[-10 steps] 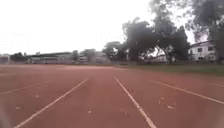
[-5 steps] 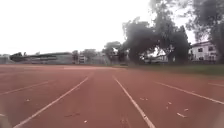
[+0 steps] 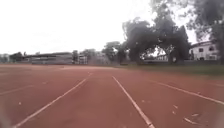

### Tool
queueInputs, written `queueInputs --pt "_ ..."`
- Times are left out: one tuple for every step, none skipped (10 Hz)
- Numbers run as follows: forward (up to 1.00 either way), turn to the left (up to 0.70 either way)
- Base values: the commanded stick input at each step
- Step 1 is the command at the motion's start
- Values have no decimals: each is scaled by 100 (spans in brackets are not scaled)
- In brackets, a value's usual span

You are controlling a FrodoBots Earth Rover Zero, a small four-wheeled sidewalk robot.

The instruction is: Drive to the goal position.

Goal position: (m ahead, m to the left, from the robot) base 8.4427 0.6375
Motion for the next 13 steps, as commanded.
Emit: queueInputs --pt "45 0" --pt "45 0" --pt "45 0" --pt "45 0" --pt "45 0" --pt "45 0" --pt "45 0" --pt "45 0" --pt "45 0" --pt "45 0" --pt "45 0" --pt "45 0" --pt "45 0"
